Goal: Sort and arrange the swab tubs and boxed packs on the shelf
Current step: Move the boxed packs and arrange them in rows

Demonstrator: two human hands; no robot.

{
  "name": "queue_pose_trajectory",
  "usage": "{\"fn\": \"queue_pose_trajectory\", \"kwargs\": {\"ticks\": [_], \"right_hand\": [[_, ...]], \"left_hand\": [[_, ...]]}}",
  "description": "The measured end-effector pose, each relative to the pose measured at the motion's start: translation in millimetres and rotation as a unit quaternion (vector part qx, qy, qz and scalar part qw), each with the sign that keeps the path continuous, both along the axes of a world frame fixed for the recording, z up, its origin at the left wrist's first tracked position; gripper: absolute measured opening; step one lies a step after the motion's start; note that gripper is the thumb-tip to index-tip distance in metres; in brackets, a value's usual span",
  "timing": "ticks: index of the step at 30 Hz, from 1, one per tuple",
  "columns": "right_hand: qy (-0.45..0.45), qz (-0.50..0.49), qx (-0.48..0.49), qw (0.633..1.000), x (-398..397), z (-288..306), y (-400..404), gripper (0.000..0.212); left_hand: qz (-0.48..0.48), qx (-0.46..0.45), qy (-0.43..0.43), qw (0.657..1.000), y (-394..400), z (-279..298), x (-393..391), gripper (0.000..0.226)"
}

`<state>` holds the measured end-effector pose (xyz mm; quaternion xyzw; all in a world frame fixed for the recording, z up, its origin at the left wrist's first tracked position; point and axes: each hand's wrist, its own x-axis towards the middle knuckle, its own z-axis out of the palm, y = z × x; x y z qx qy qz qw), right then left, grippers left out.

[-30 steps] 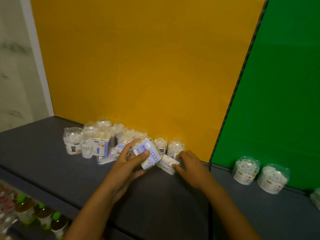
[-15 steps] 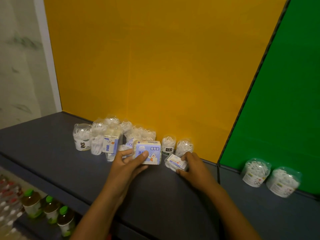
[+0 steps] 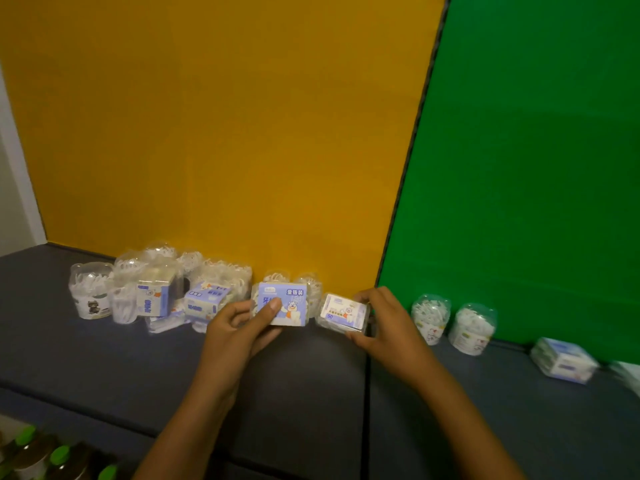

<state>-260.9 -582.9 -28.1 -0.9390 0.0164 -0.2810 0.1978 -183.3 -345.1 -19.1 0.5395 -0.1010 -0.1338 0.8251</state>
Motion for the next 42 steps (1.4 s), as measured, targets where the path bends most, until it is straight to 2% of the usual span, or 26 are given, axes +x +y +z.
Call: {"fn": "queue_pose_trajectory", "kwargs": {"ticks": [8,11,15,20,25,32,36,42], "right_hand": [[-0.010,-0.055,0.005,0.998,-110.2,10.8,-53.5,0.050],[-0.003,-0.082,0.018,0.996,-159.4,11.9,-73.8,0.052],[-0.003,-0.108,0.027,0.994,-221.4,11.2,-99.5,0.053],[-0.006,-0.134,0.033,0.990,-291.8,7.6,-124.6,0.052],[-0.004,-0.164,0.038,0.986,-349.2,4.6,-144.3,0.055],[-0.018,-0.196,0.034,0.980,-386.4,5.5,-174.6,0.057],[-0.013,-0.215,0.035,0.976,-387.1,3.7,-194.3,0.060],[0.002,-0.242,0.040,0.970,-370.1,3.6,-232.0,0.058]], "left_hand": [[-0.028,-0.001,-0.040,0.999,-62.8,7.5,-79.8,0.029],[-0.050,-0.003,-0.045,0.998,-86.9,10.2,-116.9,0.031],[-0.060,-0.013,-0.026,0.998,-115.7,10.4,-162.7,0.048],[-0.083,0.001,-0.020,0.996,-146.1,4.4,-219.3,0.035],[-0.126,-0.004,-0.031,0.991,-177.1,0.3,-263.0,0.035],[-0.149,0.038,-0.066,0.986,-216.8,-2.9,-281.1,0.044],[-0.152,0.083,-0.126,0.977,-239.9,-0.9,-279.8,0.013],[-0.177,0.098,-0.153,0.967,-291.0,-7.7,-252.5,0.011]]}}
